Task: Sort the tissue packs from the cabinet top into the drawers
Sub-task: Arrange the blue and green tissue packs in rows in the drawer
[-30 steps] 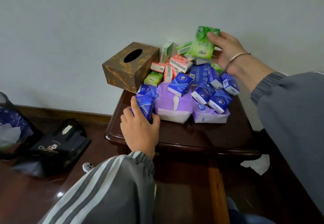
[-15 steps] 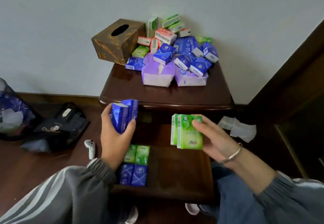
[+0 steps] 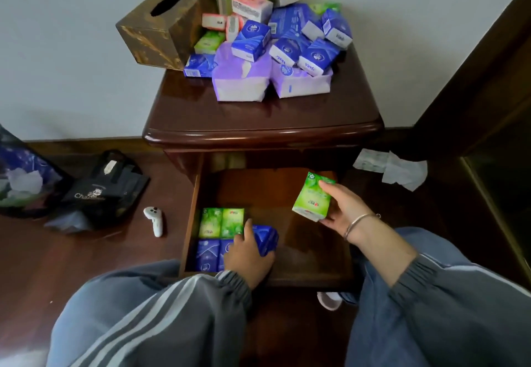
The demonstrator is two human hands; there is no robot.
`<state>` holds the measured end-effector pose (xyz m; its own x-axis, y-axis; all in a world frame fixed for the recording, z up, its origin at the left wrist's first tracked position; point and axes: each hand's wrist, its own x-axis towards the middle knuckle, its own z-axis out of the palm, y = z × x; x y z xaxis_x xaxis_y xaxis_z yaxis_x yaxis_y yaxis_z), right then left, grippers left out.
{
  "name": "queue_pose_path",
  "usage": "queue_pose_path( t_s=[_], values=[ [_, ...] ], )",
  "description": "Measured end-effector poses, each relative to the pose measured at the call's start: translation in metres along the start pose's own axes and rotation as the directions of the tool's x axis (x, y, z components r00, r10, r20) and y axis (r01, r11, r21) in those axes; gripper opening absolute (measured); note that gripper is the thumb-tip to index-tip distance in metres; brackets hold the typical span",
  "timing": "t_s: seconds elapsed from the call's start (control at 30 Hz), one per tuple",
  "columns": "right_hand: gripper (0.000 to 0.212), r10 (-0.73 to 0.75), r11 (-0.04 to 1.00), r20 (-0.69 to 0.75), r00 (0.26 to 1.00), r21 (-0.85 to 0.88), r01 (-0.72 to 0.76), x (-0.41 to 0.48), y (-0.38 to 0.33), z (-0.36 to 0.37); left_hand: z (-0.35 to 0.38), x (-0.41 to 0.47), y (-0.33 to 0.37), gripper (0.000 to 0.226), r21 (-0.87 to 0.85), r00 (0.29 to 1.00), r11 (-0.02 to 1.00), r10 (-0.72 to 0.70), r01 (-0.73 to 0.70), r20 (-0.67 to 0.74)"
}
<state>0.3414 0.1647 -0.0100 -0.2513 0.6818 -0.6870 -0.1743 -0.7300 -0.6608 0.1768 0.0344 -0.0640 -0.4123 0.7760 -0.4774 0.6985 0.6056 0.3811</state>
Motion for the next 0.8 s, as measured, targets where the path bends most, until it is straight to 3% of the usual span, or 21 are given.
queue_pose_path(
  t_s=[0.23, 0.4, 0.6, 0.7, 0.8],
  values=[
    [0.015, -0.037, 0.998, -0.003, 0.999, -0.051, 0.037, 0.006, -0.002, -0.001, 0.034, 0.022, 0.008, 0.088, 0.269, 0.977, 0.957, -0.156, 0.113, 0.147],
    [0.01, -0.047, 0.994, -0.017, 0.999, -0.102, 0.045, 0.01, -0.001, 0.006, 0.031, 0.028, 0.011, 0.072, 0.305, 0.961, 0.948, -0.161, 0.088, 0.225],
    [0.01, -0.072, 0.988, -0.027, 0.997, -0.14, 0.068, 0.012, 0.001, 0.006, 0.005, 0.038, 0.002, 0.037, 0.438, 0.98, 0.895, -0.003, -0.086, 0.2],
    [0.009, -0.083, 0.986, -0.032, 0.996, -0.146, 0.077, 0.013, 0.001, 0.006, 0.005, 0.045, 0.002, 0.052, 0.533, 0.983, 0.831, 0.086, -0.161, 0.163],
    [0.009, -0.098, 0.985, -0.03, 0.995, -0.145, 0.093, 0.014, 0.002, 0.006, 0.012, 0.058, 0.004, 0.061, 0.435, 0.938, 0.836, 0.254, -0.336, 0.236]
  ],
)
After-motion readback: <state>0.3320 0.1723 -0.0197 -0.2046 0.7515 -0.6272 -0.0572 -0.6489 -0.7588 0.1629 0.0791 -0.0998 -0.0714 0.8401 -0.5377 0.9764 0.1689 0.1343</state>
